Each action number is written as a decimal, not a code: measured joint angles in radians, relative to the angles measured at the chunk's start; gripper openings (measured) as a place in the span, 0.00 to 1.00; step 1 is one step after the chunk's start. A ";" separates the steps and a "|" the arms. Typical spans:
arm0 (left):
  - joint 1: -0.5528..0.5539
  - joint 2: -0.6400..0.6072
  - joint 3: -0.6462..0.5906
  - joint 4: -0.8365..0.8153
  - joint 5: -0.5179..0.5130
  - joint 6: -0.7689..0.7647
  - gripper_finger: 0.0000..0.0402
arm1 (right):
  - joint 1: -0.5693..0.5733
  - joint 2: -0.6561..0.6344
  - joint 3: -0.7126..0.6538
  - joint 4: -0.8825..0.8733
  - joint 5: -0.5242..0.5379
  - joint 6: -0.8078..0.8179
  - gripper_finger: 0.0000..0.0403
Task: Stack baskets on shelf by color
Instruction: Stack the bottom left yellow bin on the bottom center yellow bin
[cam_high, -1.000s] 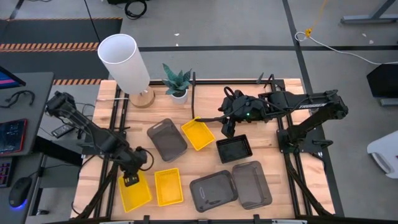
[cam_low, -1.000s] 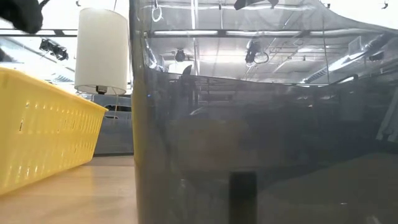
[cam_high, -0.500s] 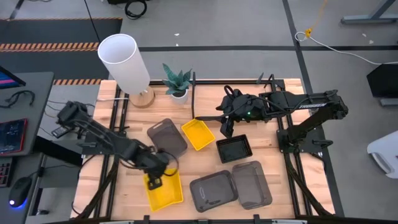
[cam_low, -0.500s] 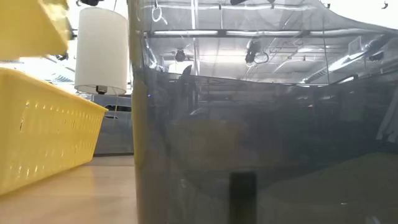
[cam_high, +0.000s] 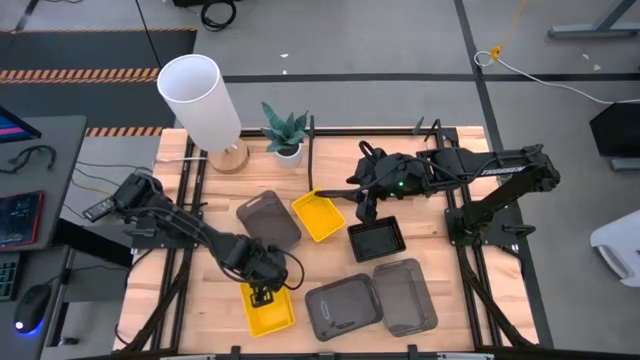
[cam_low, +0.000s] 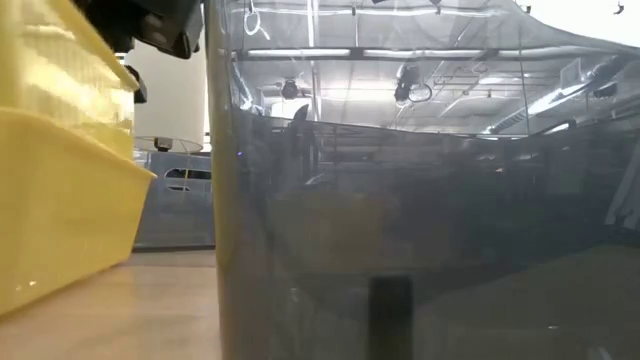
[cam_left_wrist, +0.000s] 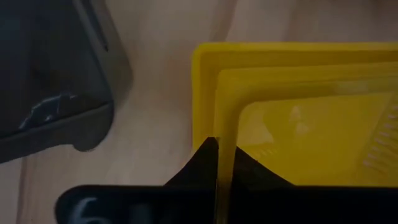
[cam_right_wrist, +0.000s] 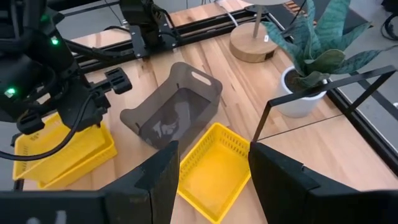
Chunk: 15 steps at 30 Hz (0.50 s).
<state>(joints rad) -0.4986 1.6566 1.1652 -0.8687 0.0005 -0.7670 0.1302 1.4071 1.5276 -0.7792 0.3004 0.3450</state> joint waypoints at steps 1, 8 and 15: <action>0.000 0.000 0.000 -0.001 0.002 0.002 0.04 | 0.000 0.000 0.000 0.000 -0.002 0.000 0.49; 0.000 0.000 0.000 0.004 -0.015 -0.003 0.24 | 0.000 0.000 0.000 0.000 -0.007 -0.006 0.49; 0.026 -0.016 0.001 0.002 0.048 -0.046 0.43 | 0.000 0.000 0.000 -0.001 -0.007 -0.008 0.49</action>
<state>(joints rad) -0.4729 1.6403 1.1660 -0.8664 0.0481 -0.8128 0.1299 1.4071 1.5276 -0.7799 0.2935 0.3372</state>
